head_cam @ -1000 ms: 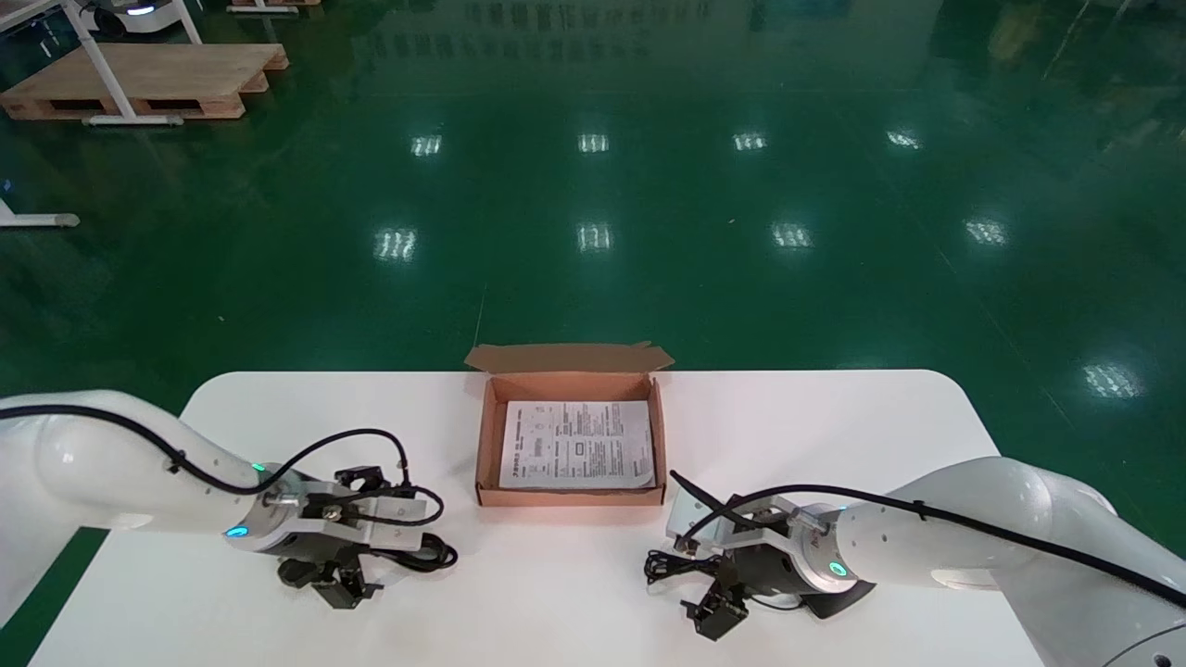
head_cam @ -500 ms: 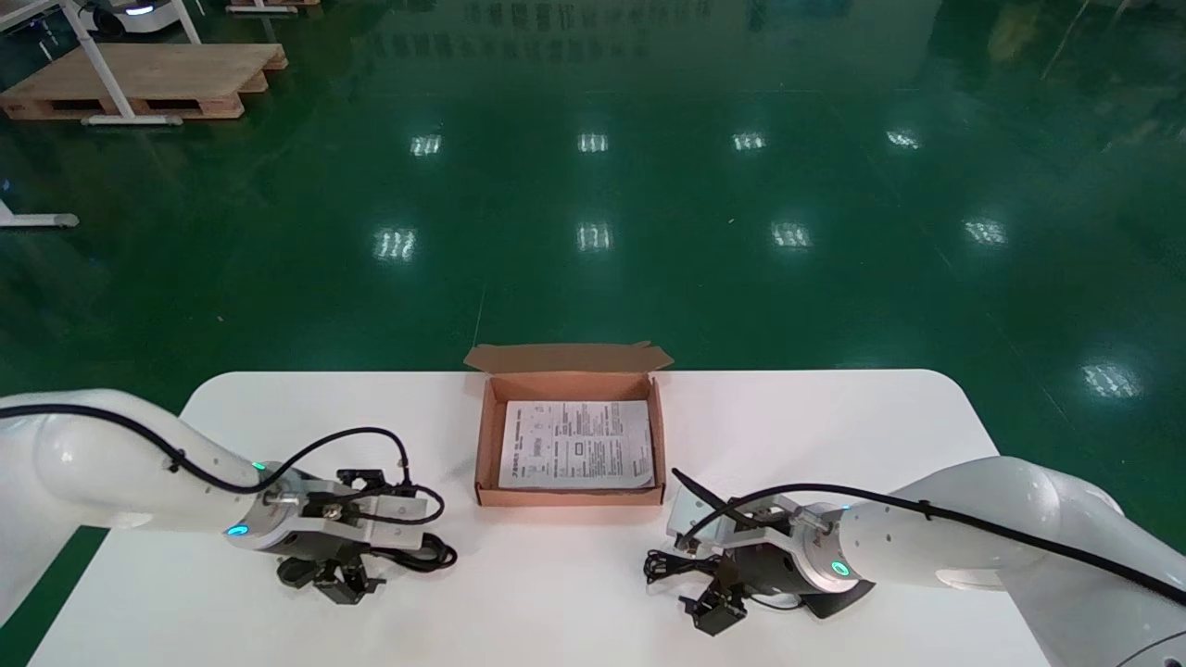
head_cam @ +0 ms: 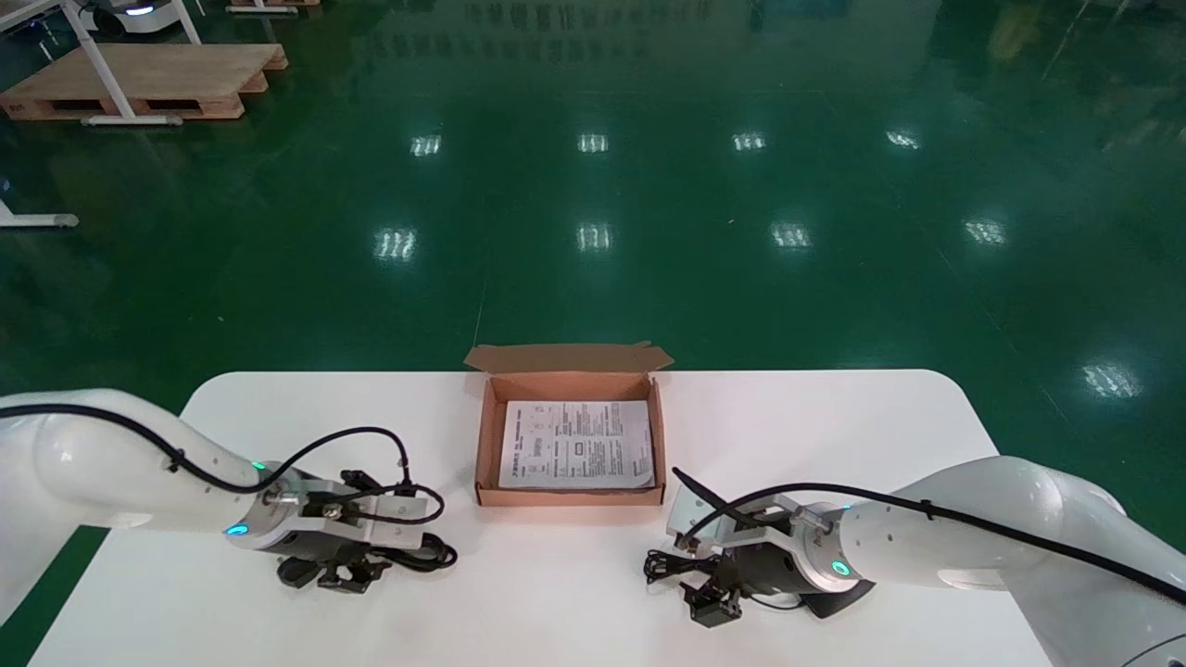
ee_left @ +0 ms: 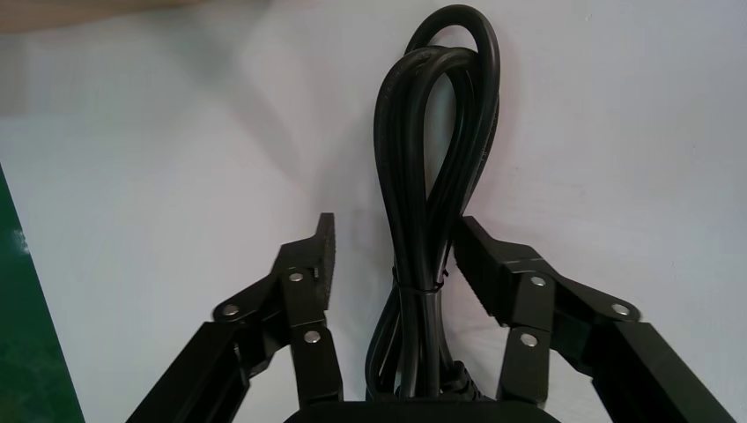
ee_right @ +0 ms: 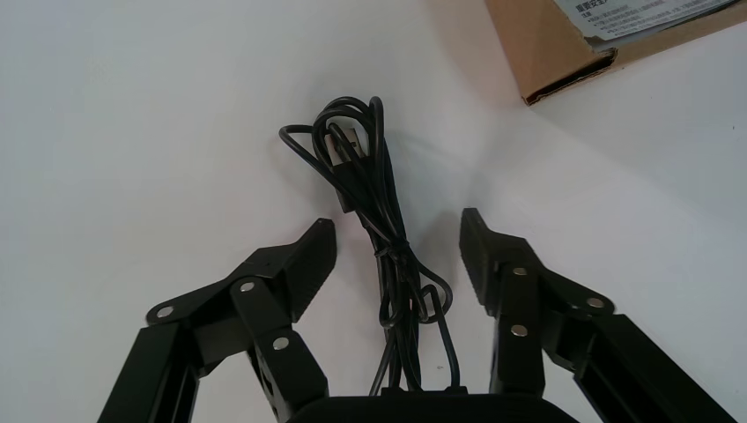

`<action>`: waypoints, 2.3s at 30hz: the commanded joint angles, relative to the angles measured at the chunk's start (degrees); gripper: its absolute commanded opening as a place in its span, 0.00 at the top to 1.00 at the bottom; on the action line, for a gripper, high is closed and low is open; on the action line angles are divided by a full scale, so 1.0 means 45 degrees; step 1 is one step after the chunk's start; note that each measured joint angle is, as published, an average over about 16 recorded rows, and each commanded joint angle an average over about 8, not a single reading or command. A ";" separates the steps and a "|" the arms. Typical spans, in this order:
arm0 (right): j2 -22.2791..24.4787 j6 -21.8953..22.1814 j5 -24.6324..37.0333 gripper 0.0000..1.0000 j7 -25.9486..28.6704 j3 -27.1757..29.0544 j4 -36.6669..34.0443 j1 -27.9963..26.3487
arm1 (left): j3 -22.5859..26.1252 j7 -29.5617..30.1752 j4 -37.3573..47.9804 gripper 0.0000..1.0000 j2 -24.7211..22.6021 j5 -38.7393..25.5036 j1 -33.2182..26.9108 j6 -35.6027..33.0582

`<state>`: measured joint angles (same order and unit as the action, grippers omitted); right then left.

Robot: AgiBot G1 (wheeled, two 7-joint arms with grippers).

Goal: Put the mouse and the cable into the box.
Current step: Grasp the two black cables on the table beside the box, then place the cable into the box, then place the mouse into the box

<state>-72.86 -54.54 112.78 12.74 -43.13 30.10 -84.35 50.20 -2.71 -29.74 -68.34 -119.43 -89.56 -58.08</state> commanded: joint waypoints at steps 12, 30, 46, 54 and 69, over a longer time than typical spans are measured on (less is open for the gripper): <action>0.0013 -0.0002 -0.0019 1.00 0.0009 0.0015 0.0031 0.0006 | -0.0002 0.0005 -0.0016 1.00 0.0006 -0.0009 0.0008 -0.0003; 0.0304 0.0264 0.0164 1.00 0.0313 0.0061 0.0019 -0.0232 | -0.0241 0.0040 -0.0538 1.00 0.0259 0.0261 -0.0579 -0.0266; 0.3663 -0.0031 0.2389 1.00 0.4611 0.0437 0.7079 -0.1220 | -0.0959 -0.1010 -0.2584 1.00 -0.1184 0.1783 -0.1936 -0.0096; 0.4015 -0.0295 0.2740 1.00 0.5135 0.0458 0.8257 -0.1064 | -0.0942 -0.1185 -0.2240 1.00 -0.1659 0.1846 -0.1910 0.0241; 0.3956 -0.0266 0.2686 1.00 0.5048 0.0458 0.8077 -0.1064 | 0.2147 -0.0421 -0.2925 1.00 -0.2300 -0.1943 -0.0387 0.4412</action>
<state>-55.06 -55.74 124.86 35.46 -41.07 66.45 -89.14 59.31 -4.10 -42.86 -78.40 -126.02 -92.32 -40.34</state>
